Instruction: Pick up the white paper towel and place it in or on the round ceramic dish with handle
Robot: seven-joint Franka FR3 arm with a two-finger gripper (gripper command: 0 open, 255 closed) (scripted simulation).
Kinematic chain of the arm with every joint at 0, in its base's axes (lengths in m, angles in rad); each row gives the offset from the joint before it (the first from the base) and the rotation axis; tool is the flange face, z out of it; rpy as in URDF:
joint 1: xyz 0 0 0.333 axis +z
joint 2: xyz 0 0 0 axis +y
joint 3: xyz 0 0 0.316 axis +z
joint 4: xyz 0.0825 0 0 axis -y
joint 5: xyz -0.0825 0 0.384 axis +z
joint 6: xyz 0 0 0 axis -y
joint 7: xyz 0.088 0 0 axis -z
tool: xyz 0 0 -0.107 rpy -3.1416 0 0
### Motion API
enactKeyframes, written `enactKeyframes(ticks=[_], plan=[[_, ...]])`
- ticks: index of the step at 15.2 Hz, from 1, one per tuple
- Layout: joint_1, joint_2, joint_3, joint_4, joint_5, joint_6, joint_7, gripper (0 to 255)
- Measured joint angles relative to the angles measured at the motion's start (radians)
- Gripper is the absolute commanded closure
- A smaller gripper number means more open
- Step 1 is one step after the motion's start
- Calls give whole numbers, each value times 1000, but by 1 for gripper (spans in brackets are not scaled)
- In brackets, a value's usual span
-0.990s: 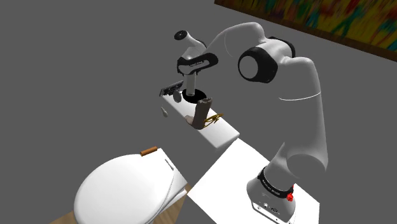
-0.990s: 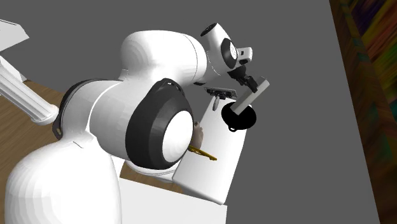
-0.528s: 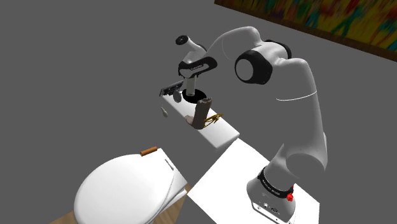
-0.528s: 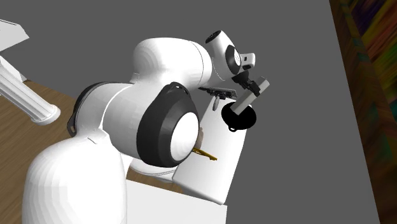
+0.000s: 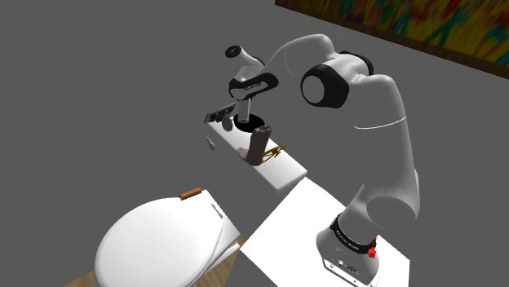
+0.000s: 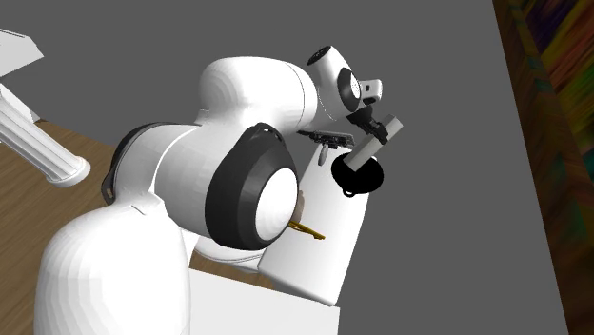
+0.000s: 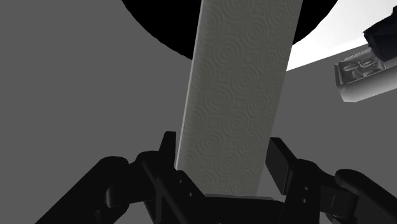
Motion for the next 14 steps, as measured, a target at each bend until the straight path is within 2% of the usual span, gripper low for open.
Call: enactKeyframes(ticks=[8,14], plan=[[0,-3,0,0,1,-3,-3,255],[0,-37,4,19,10,-48,-35,255]])
